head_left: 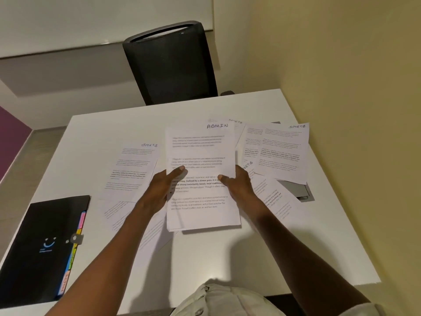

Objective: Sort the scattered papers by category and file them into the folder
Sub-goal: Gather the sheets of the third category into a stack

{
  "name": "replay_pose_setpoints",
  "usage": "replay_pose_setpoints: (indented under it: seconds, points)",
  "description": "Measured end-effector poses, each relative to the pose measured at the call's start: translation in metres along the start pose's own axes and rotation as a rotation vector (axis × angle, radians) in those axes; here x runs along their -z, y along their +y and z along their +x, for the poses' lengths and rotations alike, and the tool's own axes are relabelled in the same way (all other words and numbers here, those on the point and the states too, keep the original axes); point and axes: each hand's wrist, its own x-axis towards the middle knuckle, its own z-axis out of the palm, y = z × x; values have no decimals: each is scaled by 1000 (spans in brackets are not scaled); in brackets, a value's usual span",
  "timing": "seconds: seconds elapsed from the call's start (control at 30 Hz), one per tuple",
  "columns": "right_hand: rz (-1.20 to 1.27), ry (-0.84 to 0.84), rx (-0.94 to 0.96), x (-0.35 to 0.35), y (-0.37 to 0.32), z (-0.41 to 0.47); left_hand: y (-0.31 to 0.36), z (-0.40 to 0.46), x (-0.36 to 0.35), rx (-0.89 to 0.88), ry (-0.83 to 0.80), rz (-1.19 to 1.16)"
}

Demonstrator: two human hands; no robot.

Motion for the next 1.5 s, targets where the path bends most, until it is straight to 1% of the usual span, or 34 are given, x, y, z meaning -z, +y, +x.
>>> replay_pose_setpoints:
  seconds: [0.07, 0.13, 0.17, 0.27, 0.33, 0.4, 0.43, 0.5, 0.53, 0.6, 0.63, 0.7, 0.8, 0.9, 1.0, 1.07, 1.23, 1.37, 1.43, 1.5]
  points:
    - [-26, -47, -29, -6, 6, -3, -4, -1, -1, 51, -30, -40]
    - [-76, -76, -47, -8, 11, -1, -12, -3, -2, 57, 26, -45]
    - [-156, -70, -49, -6, 13, 1, -16, -3, -4, 56, 71, -44]
    - [-595, -12, -32, 18, 35, 14, -24, -5, -4, 15, 194, -57]
    - [-863, -25, -93, 41, 55, 17, -28, -4, 1, 1, 257, -70]
    - [-1037, -92, -206, 57, 75, 14, -31, -5, 8, -20, 311, -45]
    - [-1119, -155, -227, 59, 83, 11, -32, -6, 10, -28, 346, -43]
    - [-1234, -280, -204, 49, 88, -2, -34, -8, 16, -30, 408, -36]
    - [-1216, -325, -184, 41, 87, -8, -34, -8, 19, -24, 426, -31]
    - [-1091, -377, -155, 25, 88, -10, -36, -9, 23, -5, 452, -23]
    - [-1008, -366, -153, 22, 90, -8, -36, -9, 24, 6, 461, -21]
    - [-911, -257, -98, 25, 90, -1, -36, -10, 27, 16, 466, -11]
    - [-1011, -120, -12, 45, 90, 13, -35, -13, 28, 9, 467, -17]
    - [-1082, -86, 31, 63, 93, 30, -37, -16, 27, 16, 471, -25]
    - [-1264, -115, 178, 73, 95, 53, -41, -18, 27, 25, 462, -21]
    - [-1349, -165, 236, 77, 93, 68, -42, -18, 28, 31, 462, -10]
    - [-1444, -228, 258, 72, 86, 94, -40, -17, 30, 24, 480, -1]
    - [-1420, -220, 188, 63, 95, 103, -40, -11, 31, 22, 492, 17]
    - [-1381, -139, 263, 54, 95, 99, -42, -7, 30, 27, 480, 25]
    - [-1205, -53, 309, 45, 94, 91, -43, -7, 27, 27, 454, 29]
